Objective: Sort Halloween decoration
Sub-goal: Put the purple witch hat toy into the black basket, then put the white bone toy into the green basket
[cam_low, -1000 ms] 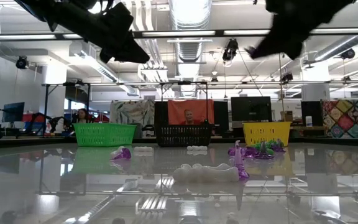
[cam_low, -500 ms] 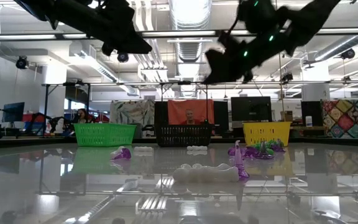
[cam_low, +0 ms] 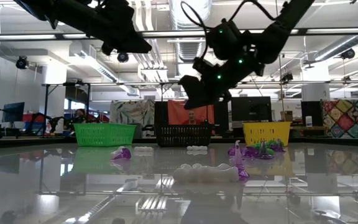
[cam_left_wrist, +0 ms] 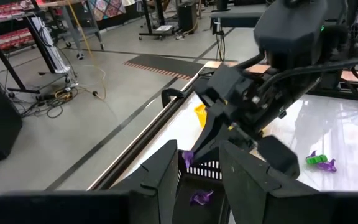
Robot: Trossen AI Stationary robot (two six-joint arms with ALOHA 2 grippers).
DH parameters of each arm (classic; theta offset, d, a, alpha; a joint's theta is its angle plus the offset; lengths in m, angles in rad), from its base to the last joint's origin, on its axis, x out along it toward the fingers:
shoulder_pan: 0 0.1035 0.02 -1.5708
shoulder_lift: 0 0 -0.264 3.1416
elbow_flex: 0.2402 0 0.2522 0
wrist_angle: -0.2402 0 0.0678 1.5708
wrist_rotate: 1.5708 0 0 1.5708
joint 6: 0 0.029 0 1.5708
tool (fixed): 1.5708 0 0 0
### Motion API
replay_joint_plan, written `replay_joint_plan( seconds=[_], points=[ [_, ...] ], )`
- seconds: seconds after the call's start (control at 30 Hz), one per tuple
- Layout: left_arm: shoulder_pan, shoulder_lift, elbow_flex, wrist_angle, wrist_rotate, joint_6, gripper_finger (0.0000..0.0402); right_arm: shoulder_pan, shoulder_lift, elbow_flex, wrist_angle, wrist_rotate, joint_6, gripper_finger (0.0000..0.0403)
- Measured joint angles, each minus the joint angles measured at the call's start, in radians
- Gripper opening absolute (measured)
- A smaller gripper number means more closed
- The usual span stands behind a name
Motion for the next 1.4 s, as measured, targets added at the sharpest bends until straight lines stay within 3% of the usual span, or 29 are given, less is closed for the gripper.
replay_joint_plan(
  seconds=[0.2,0.6,0.73,0.9,1.03,1.17,1.33,1.4],
  points=[
    [-0.002,0.0,0.0,-0.001,0.01,-0.025,0.0103,0.0,0.017,0.073,-0.122,-0.001,0.019,0.0038],
    [-0.013,-0.001,0.0,0.0,0.011,-0.073,0.0103,0.006,-0.02,0.079,-0.144,-0.027,0.045,0.0136],
    [-0.026,-0.001,0.0,-0.002,0.012,-0.09,0.0103,0.03,-0.089,0.078,-0.182,-0.028,0.01,0.0136],
    [-0.061,-0.003,0.0,-0.024,0.012,-0.094,0.0103,0.086,-0.221,0.077,-0.352,-0.028,-0.013,0.0127],
    [-0.087,-0.003,0.0,-0.054,0.031,-0.094,0.0103,0.134,-0.318,0.077,-0.514,-0.121,0.007,0.012],
    [-0.098,-0.003,0.0,-0.091,0.137,-0.092,0.0103,0.184,-0.383,0.077,-0.648,-0.209,0.061,0.0114],
    [-0.1,0.0,0.0,-0.204,0.428,-0.029,0.0103,0.26,-0.425,0.07,-0.784,-0.234,0.09,0.0112],
    [-0.1,0.011,-0.001,-0.232,0.496,-0.027,0.0103,0.289,-0.427,0.068,-0.82,-0.235,0.104,0.0114]
  ],
)
